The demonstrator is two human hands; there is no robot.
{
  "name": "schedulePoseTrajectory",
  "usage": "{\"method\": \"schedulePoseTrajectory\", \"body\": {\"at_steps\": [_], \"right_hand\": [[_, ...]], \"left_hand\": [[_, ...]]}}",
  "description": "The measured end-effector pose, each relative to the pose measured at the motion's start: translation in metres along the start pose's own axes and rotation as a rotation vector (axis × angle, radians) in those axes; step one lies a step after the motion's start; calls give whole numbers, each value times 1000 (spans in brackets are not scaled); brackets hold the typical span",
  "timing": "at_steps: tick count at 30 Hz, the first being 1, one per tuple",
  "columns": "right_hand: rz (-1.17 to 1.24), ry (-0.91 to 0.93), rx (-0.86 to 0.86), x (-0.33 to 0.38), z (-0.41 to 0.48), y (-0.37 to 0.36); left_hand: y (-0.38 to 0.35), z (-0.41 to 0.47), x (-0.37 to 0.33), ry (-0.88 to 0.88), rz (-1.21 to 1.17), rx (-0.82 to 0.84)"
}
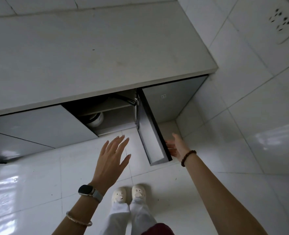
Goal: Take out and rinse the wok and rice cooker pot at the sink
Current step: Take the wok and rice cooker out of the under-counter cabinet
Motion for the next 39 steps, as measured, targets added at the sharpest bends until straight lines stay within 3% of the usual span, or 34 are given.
{"method": "schedulePoseTrajectory", "body": {"at_steps": [7,11,17,20,24,29,32,39], "right_hand": [[-215,74,0,4,-18,-20],[-483,509,-128,31,-40,-25],[-546,1136,-281,69,-83,-66],[-615,1324,-254,90,-107,-103],[-760,1457,-227,108,-126,-155],[-822,1578,-204,124,-141,-218],[-835,1631,-187,133,-141,-251],[-863,1664,-146,144,-124,-303]], "left_hand": [[3,15,1,-7,17,-24],[16,16,15,61,-75,-117],[45,13,58,364,-387,-281],[59,12,92,502,-522,-353],[71,13,148,724,-735,-425],[63,23,223,1103,-1377,-417],[58,43,259,1217,-1711,-409],[39,88,310,1393,-1911,-513]]}}
Point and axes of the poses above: each hand's wrist, its own z-axis towards the middle knuckle, its own y-axis out of the back of the hand, x = y × z, the point moved 3 cm from there along z, towards the middle knuckle, and after that the axes turned 9 degrees about -x, right-handed, at the moved point
